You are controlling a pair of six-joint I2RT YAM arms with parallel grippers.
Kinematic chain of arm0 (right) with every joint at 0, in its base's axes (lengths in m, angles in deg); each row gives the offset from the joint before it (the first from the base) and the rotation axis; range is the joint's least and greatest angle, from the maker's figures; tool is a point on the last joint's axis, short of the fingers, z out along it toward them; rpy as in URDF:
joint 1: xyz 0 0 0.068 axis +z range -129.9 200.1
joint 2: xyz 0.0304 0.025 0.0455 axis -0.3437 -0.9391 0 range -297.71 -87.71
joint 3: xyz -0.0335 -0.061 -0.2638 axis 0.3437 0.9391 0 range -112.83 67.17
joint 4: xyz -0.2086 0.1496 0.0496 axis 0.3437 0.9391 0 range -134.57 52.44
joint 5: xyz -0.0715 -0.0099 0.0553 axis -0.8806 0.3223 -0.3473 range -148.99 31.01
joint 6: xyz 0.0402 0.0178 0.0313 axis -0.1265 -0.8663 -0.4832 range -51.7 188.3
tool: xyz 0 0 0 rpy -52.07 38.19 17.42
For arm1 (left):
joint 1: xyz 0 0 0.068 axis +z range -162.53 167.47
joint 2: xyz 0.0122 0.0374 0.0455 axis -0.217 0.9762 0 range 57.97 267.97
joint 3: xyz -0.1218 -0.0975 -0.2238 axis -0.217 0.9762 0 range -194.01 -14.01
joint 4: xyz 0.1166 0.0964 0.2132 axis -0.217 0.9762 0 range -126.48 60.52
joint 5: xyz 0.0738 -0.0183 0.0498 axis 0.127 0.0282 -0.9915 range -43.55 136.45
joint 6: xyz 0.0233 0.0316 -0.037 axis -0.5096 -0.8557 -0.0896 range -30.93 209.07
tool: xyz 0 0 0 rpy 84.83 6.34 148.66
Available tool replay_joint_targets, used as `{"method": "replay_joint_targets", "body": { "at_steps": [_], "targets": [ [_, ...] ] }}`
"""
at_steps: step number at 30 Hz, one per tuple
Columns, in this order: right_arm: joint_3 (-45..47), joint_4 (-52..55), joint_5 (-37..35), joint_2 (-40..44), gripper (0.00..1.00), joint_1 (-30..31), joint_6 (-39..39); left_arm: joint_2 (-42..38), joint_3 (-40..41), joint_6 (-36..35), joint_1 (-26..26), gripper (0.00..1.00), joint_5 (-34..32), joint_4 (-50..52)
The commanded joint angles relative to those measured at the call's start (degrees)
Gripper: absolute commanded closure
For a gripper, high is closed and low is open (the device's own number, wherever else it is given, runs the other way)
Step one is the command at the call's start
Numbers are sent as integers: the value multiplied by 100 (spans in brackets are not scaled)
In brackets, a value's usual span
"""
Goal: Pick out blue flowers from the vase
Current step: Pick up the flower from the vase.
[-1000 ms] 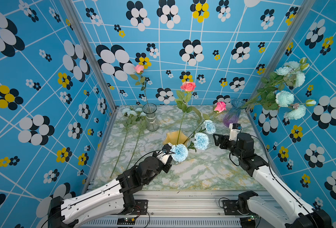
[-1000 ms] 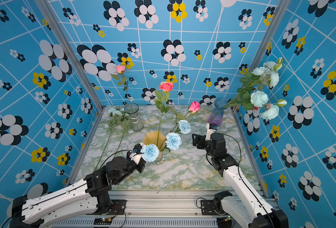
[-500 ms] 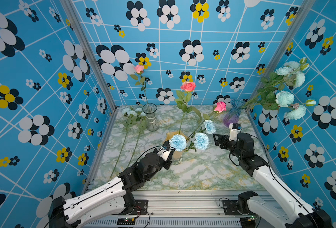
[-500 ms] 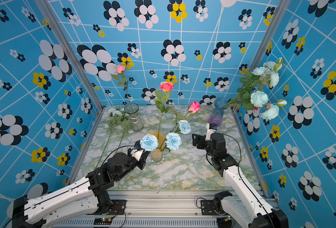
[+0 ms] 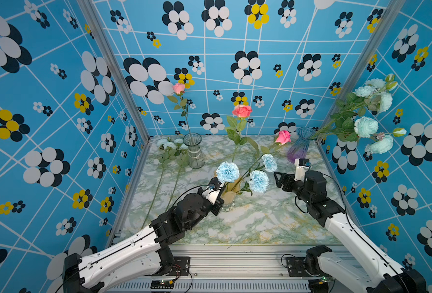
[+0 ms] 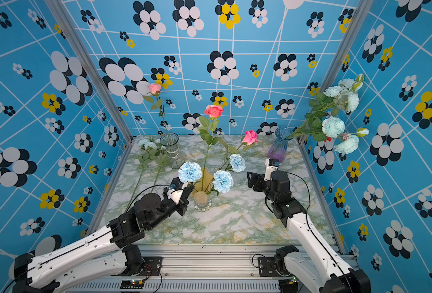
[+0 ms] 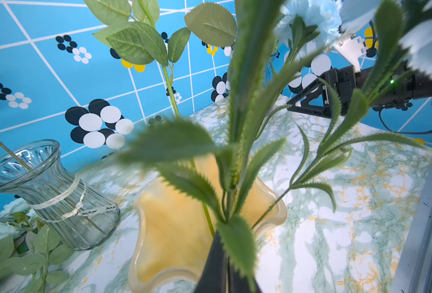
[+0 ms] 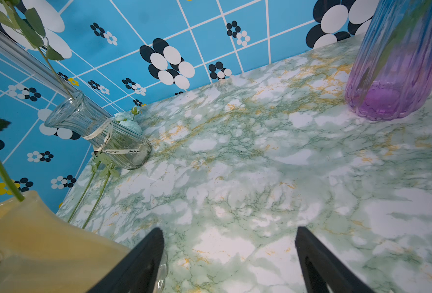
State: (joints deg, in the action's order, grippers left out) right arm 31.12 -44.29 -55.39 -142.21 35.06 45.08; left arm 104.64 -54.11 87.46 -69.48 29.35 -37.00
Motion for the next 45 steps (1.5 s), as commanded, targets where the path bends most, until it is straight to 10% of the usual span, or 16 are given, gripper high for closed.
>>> {"method": "replay_joint_targets", "body": {
  "at_steps": [1, 27, 45],
  "targets": [
    [-145, 73, 79, 36, 15, 51, -15, -80, -387, -109, 76, 100, -16, 184],
    [-216, 105, 95, -62, 15, 51, -16, 1696, -5144, 195, 773, 100, 1303, 4215],
    [-288, 166, 101, -141, 11, 51, -3, 1700, -6713, 632, 738, 100, 2973, 5308]
  ]
}}
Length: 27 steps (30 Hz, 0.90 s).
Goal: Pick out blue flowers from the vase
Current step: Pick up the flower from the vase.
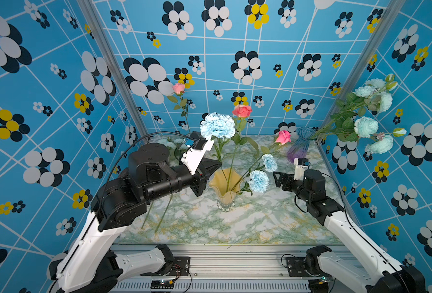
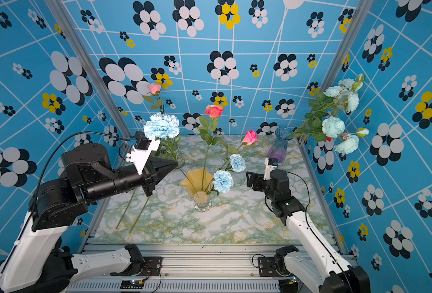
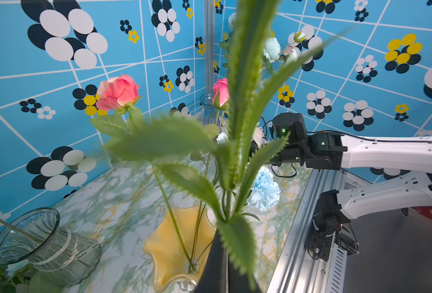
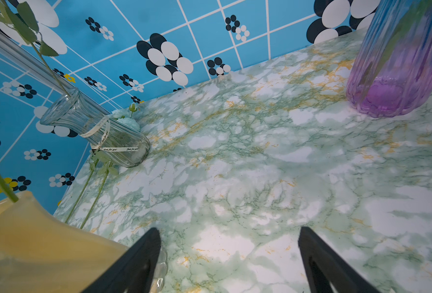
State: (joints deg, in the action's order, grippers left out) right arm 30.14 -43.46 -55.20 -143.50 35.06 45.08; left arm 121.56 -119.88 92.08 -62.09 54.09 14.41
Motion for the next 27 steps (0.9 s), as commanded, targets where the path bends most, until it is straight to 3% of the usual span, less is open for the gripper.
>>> {"method": "replay_joint_targets", "body": {
  "at_steps": [1, 7, 16, 23, 27],
  "targets": [
    [-180, 83, 78, -2, 11, 51, 2, 11, -113, 214, -13, 100, 600, 123],
    [-279, 484, 258, 302, 9, 51, 76, 97, 661, 461, -135, 100, 1162, -733],
    [-1621, 2951, 1160, 1376, 12, 51, 380, 634, 1384, 672, -467, 100, 1485, -2052],
    [-2618, 3386, 3224, 1674, 24, 57, 188, 1130, 1227, 789, -476, 100, 1860, -2296],
    [-2900, 3282, 3944, 1834, 30, 98, 40, 1293, 1107, 850, -476, 100, 2020, -2305]
  ]
}}
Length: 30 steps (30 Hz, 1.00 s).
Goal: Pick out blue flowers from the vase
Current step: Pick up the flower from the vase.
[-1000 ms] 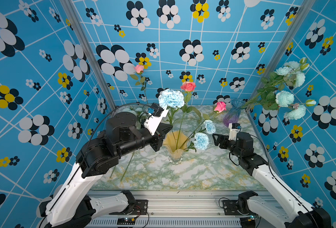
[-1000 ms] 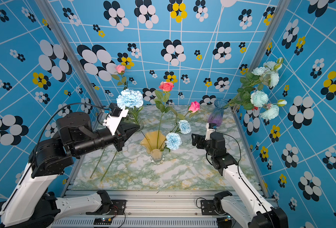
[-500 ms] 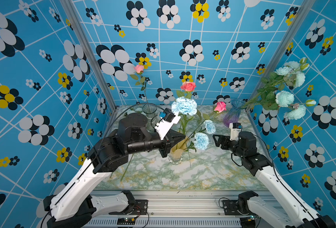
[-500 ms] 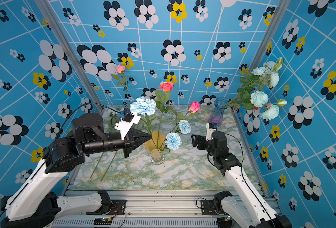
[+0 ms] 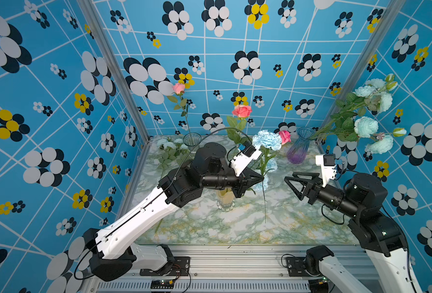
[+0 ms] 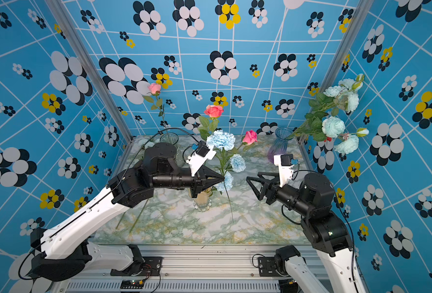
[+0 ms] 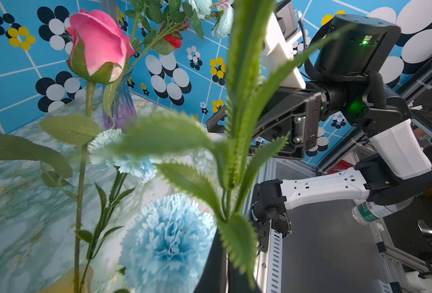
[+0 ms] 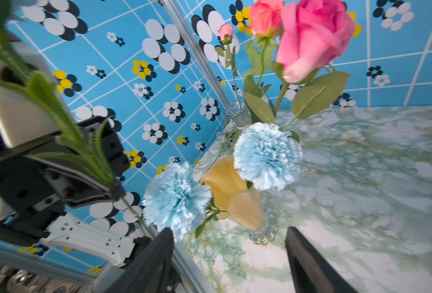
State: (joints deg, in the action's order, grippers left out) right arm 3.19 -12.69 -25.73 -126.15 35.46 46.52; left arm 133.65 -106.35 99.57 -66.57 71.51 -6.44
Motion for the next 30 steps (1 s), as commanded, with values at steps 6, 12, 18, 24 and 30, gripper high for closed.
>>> {"method": "replay_joint_targets", "body": {
  "at_steps": [6, 12, 18, 24, 30],
  "targets": [
    [-608, 223, 1394, -36, 36, 159, 5, 381, -816, 119, -28, 100, 745, -40],
    [-895, 314, 1534, -285, 45, 331, 232, 599, -1162, 171, -28, 100, 1104, -36],
    [-963, 249, 1432, -447, 55, 497, 364, 790, -1267, 311, -36, 100, 1428, -154],
    [-1063, 213, 1414, -599, 63, 709, 475, 1004, -1435, 323, -66, 100, 1532, -121],
    [-934, 233, 1348, -579, 71, 811, 545, 1087, -1563, 303, -71, 100, 1539, -86]
  ]
}}
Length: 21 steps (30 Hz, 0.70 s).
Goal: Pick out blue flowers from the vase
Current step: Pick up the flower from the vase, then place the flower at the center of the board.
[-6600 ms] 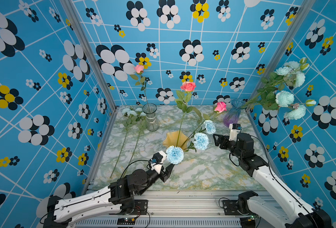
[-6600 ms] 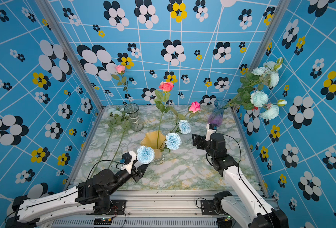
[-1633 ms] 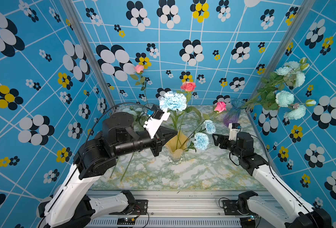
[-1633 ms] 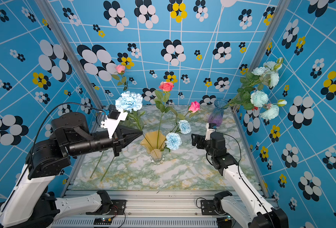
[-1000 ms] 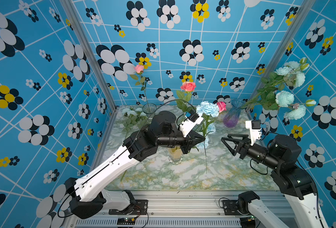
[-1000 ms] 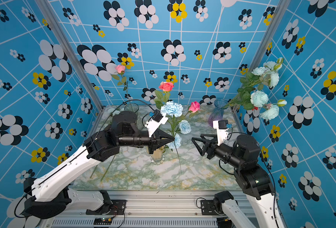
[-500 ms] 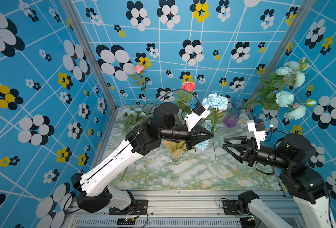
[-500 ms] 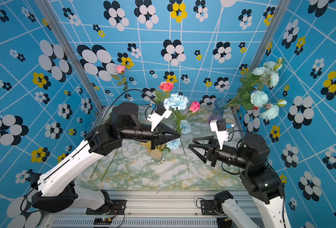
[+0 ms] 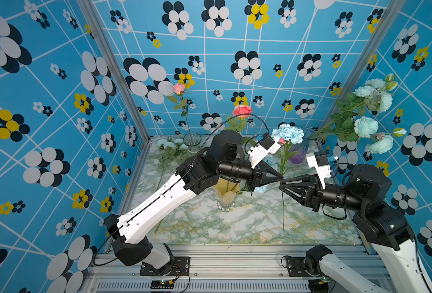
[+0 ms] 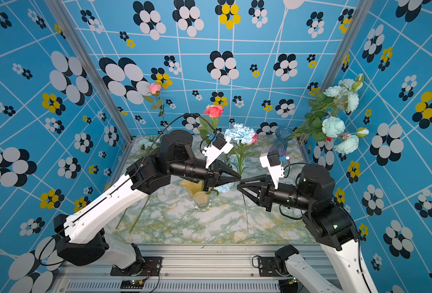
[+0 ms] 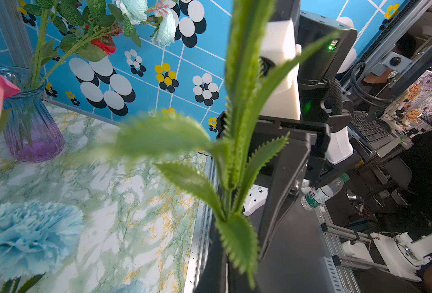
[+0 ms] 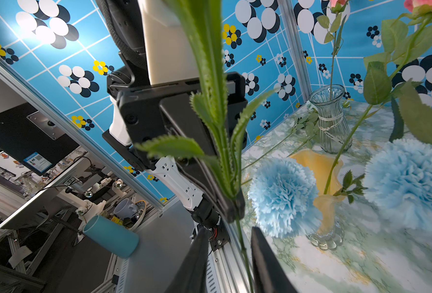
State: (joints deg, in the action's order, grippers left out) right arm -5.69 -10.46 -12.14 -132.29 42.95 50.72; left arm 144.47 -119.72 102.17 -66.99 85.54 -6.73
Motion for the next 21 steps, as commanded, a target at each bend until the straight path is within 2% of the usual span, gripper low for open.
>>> {"method": "replay_joint_targets", "body": {
  "at_steps": [1, 12, 14, 16, 19, 21],
  "targets": [
    [-32, 20, -47, 37, 73, 57, 136, 7, -239, 34, -28, 100, 135, -49],
    [59, 22, -548, 154, 97, 70, 144, -82, -176, -25, -21, 100, -92, 15],
    [124, -21, -740, 207, 100, 70, 108, -125, -155, -68, -20, 77, -175, 63],
    [201, -66, -1014, 273, 100, 70, 71, -259, 19, -64, -29, 48, -378, -49],
    [259, -15, -1409, 323, 100, 71, 53, -765, 692, -104, -107, 22, -1306, -509],
    [240, 119, -1759, 319, 100, 64, 57, -1169, 1194, -156, -132, 14, -1983, -713]
  ]
}}
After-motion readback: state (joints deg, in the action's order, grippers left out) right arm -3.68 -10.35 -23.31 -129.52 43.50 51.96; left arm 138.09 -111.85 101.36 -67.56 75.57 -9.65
